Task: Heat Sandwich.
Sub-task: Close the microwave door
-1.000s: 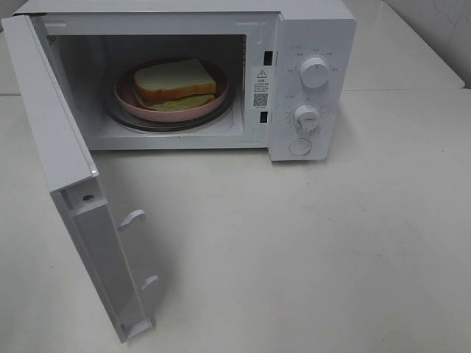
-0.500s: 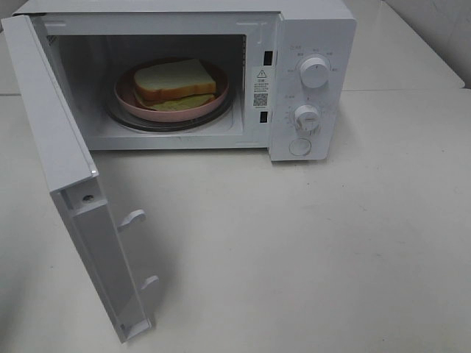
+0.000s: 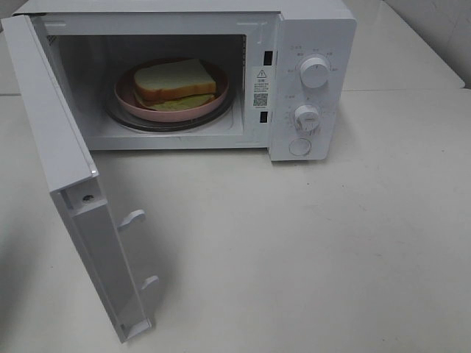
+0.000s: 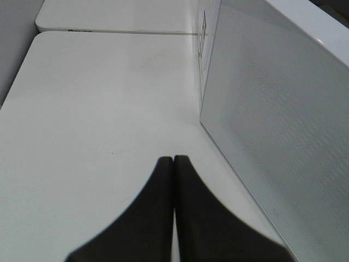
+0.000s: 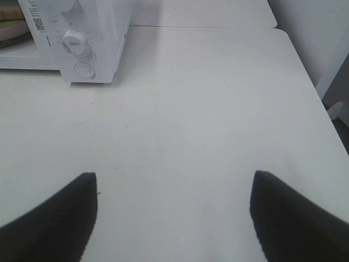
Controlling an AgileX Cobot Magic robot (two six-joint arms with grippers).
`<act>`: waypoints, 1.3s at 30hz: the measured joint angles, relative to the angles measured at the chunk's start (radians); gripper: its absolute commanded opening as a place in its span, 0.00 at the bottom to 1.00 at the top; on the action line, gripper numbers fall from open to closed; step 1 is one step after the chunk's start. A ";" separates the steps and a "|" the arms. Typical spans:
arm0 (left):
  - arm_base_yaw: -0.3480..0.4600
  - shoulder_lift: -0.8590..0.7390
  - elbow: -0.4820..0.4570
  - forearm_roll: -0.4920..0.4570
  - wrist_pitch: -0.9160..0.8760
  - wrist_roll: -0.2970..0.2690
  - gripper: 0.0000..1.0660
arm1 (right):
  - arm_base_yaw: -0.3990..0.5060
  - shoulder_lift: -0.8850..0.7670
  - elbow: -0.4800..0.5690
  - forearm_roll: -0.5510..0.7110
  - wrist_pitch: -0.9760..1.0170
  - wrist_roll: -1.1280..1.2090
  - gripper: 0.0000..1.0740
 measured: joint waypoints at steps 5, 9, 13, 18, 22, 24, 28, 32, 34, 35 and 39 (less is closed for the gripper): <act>0.000 0.106 0.031 0.001 -0.199 0.000 0.00 | 0.000 0.000 0.000 0.000 0.000 0.000 0.70; 0.000 0.176 0.106 0.001 -0.410 0.001 0.00 | 0.000 0.000 0.000 0.000 0.000 0.000 0.70; 0.000 0.238 0.186 0.001 -0.628 0.001 0.00 | 0.000 0.000 0.000 0.000 0.000 0.000 0.70; 0.000 0.321 0.263 0.005 -0.845 0.000 0.00 | 0.000 0.000 0.000 0.000 0.000 0.000 0.70; 0.000 0.387 0.290 0.039 -0.940 -0.006 0.00 | 0.000 0.000 0.000 0.000 0.000 0.000 0.70; 0.000 0.423 0.292 0.074 -0.971 -0.020 0.00 | 0.000 0.000 0.000 0.000 0.000 0.000 0.70; 0.000 0.491 0.293 0.212 -1.057 -0.094 0.00 | 0.000 0.000 0.000 0.000 0.000 0.000 0.70; 0.000 0.546 0.293 0.343 -1.131 -0.175 0.00 | 0.000 0.000 0.000 0.000 0.000 0.000 0.70; 0.000 0.582 0.293 0.438 -1.198 -0.219 0.00 | 0.000 0.000 0.000 0.000 0.000 0.000 0.70; 0.000 0.592 0.293 0.463 -1.220 -0.232 0.00 | 0.000 0.000 0.000 0.000 0.000 0.000 0.70; -0.004 0.630 0.285 0.527 -1.268 -0.273 0.00 | 0.000 0.000 0.000 0.000 0.000 0.000 0.70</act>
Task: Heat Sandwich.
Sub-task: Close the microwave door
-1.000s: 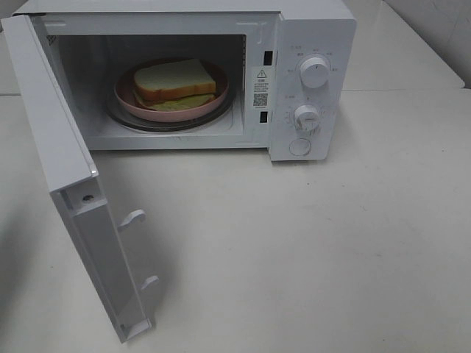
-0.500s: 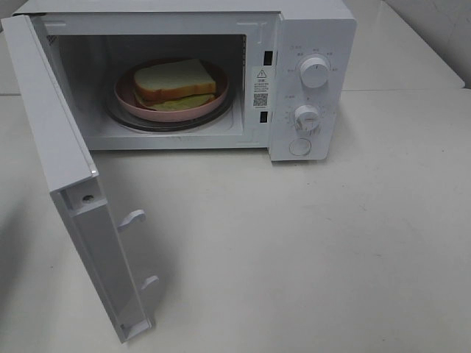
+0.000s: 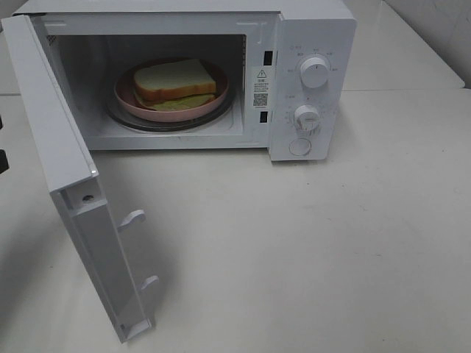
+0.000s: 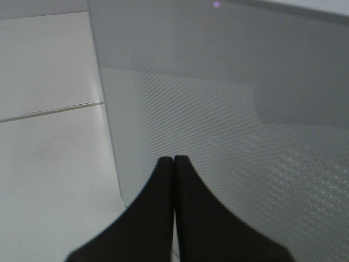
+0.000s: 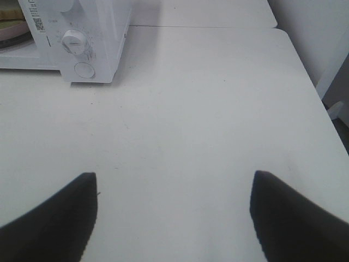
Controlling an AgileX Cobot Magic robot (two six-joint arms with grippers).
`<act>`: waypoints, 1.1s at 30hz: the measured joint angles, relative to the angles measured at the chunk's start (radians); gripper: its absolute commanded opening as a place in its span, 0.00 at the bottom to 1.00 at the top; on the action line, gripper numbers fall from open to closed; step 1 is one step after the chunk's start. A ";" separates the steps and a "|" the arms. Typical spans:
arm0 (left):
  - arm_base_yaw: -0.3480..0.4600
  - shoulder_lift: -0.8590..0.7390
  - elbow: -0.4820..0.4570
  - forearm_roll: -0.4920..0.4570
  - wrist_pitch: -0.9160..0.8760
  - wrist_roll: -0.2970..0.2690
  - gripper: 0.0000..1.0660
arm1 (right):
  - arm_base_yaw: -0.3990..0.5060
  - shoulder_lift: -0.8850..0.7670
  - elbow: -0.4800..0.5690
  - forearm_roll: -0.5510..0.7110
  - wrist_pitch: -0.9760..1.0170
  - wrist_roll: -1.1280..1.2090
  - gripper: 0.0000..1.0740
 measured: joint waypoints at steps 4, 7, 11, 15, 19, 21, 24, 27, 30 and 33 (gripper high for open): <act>-0.048 0.027 -0.015 0.008 -0.013 -0.010 0.00 | 0.000 0.000 0.000 0.000 0.000 0.000 0.70; -0.084 0.037 -0.022 0.002 -0.020 -0.002 0.00 | 0.000 0.000 0.000 0.000 0.000 0.000 0.70; -0.147 0.056 -0.022 -0.062 -0.023 0.032 0.00 | 0.000 0.000 0.000 0.000 0.000 0.000 0.70; -0.192 0.087 -0.032 -0.087 -0.026 0.046 0.00 | 0.000 0.000 0.000 0.000 0.000 0.000 0.70; -0.246 0.126 -0.058 -0.116 -0.026 0.049 0.00 | 0.000 0.000 0.000 0.002 0.000 0.000 0.70; -0.260 0.135 -0.064 -0.127 -0.026 0.049 0.00 | 0.000 0.000 0.000 0.003 0.000 0.000 0.70; -0.304 0.154 -0.083 -0.165 -0.026 0.065 0.00 | 0.000 0.000 0.000 0.003 0.000 0.000 0.70; -0.359 0.174 -0.103 -0.232 -0.026 0.090 0.00 | 0.000 0.000 0.000 0.003 0.000 0.000 0.70; -0.386 0.184 -0.115 -0.259 -0.025 0.093 0.00 | 0.000 0.000 0.000 0.003 0.000 0.000 0.70; -0.433 0.205 -0.147 -0.298 -0.013 0.098 0.00 | 0.000 0.000 0.000 0.003 0.000 0.000 0.70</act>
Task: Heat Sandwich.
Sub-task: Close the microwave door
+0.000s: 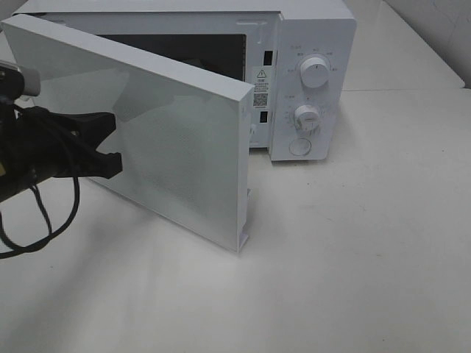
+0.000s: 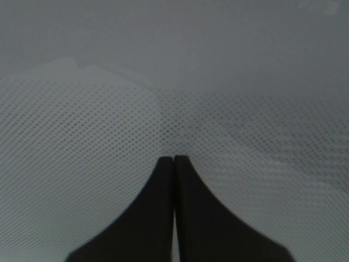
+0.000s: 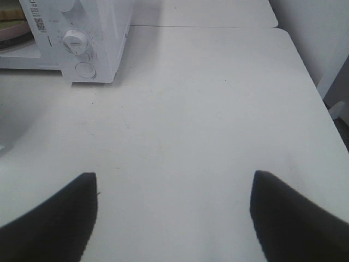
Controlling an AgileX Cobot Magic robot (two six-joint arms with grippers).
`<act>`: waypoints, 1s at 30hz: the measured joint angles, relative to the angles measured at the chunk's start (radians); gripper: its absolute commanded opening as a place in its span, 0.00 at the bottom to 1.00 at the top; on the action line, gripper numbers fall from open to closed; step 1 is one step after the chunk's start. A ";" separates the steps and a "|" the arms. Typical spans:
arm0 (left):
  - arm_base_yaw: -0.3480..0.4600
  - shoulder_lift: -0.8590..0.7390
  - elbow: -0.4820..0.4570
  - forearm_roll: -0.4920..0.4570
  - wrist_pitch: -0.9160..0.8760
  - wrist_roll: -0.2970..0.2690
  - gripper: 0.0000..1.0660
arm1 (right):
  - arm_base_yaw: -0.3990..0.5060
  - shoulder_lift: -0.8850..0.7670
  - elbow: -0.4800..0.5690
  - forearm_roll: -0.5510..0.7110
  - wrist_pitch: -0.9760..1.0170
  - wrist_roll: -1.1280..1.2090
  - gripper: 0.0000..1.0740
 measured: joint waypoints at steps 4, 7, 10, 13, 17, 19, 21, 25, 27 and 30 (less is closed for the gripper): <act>-0.037 0.026 -0.042 -0.051 0.027 0.036 0.00 | 0.000 0.000 0.000 0.000 0.000 0.000 0.70; -0.057 0.044 -0.078 -0.089 0.045 0.052 0.00 | 0.000 0.000 0.000 0.000 0.000 0.000 0.70; -0.068 0.054 -0.104 -0.104 0.059 0.053 0.00 | 0.000 0.000 0.000 0.000 0.000 0.000 0.70; -0.098 0.079 -0.166 -0.124 0.084 0.075 0.00 | 0.000 0.000 0.000 0.000 0.000 0.000 0.70; -0.128 0.111 -0.229 -0.145 0.112 0.084 0.00 | 0.000 0.000 0.000 0.000 0.000 0.000 0.70; -0.147 0.137 -0.273 -0.163 0.129 0.095 0.00 | 0.000 0.000 0.000 0.000 0.000 0.000 0.70; -0.154 0.145 -0.288 -0.172 0.133 0.100 0.00 | 0.000 0.000 0.000 0.000 0.000 0.000 0.70; -0.177 0.175 -0.346 -0.212 0.152 0.133 0.00 | 0.000 0.000 0.000 0.000 0.000 0.000 0.70; -0.187 0.190 -0.376 -0.230 0.166 0.148 0.00 | 0.000 0.000 0.000 0.000 0.000 0.000 0.70; -0.191 0.216 -0.422 -0.242 0.184 0.164 0.00 | 0.000 0.000 0.000 0.000 0.000 0.000 0.70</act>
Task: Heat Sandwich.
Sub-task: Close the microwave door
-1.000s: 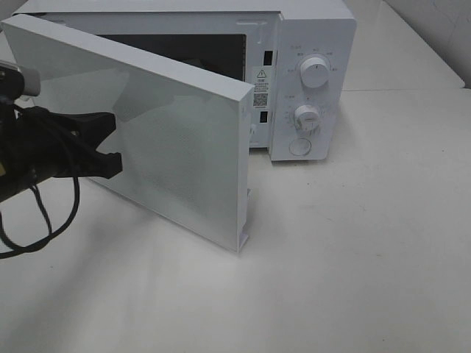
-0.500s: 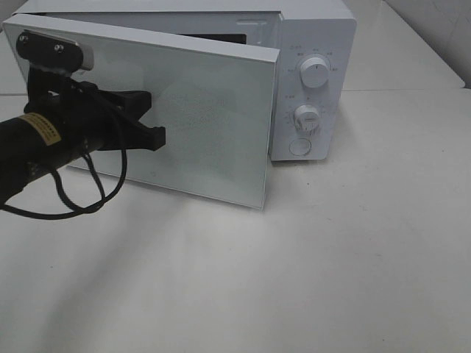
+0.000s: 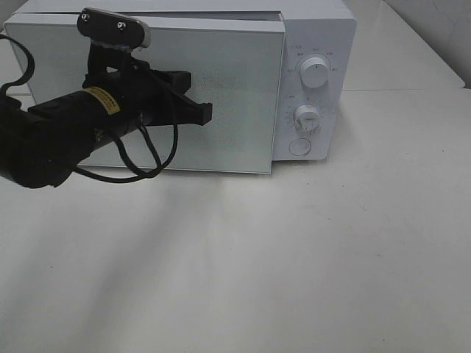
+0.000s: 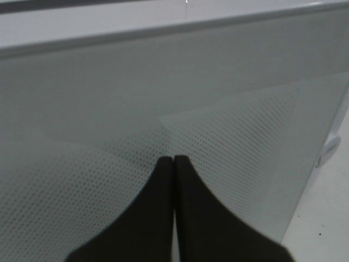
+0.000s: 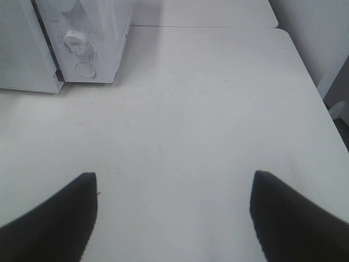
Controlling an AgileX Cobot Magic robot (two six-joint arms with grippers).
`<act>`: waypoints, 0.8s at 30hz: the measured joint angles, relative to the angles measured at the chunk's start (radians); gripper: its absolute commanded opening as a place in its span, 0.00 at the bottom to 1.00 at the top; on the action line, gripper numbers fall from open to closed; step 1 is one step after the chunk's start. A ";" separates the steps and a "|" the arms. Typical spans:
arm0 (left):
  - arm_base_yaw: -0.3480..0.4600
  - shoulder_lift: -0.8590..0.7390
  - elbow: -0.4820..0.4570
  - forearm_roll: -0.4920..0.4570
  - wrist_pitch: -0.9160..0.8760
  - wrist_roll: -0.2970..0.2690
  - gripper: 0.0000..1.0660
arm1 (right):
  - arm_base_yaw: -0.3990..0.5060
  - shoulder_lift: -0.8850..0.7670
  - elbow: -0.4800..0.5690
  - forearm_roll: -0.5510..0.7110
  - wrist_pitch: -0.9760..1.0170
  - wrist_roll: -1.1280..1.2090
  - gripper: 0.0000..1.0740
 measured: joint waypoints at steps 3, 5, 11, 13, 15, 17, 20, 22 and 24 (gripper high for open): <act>-0.001 0.018 -0.041 -0.007 0.023 0.008 0.00 | 0.000 0.000 0.000 0.000 0.000 0.000 0.70; -0.003 0.029 -0.062 -0.004 0.040 0.009 0.00 | 0.000 0.000 0.000 0.000 0.000 0.000 0.70; -0.018 0.067 -0.122 0.019 0.078 0.012 0.00 | 0.000 0.000 0.000 0.000 0.000 0.000 0.70; -0.020 0.072 -0.131 0.016 0.079 0.012 0.00 | 0.000 0.000 0.000 0.000 0.000 0.000 0.70; -0.022 0.098 -0.161 0.016 0.090 0.013 0.00 | 0.000 0.000 0.000 0.000 0.000 0.000 0.70; -0.024 0.107 -0.171 0.020 0.097 0.013 0.00 | 0.000 0.000 0.000 0.000 0.000 0.000 0.70; -0.026 0.134 -0.216 0.011 0.117 0.023 0.00 | 0.000 0.000 0.000 0.000 0.000 0.000 0.70; -0.028 0.140 -0.225 0.006 0.126 0.027 0.00 | 0.000 0.000 0.000 0.000 0.000 0.000 0.70; -0.034 0.144 -0.239 0.003 0.148 0.040 0.00 | 0.000 0.000 0.000 0.000 0.000 0.000 0.70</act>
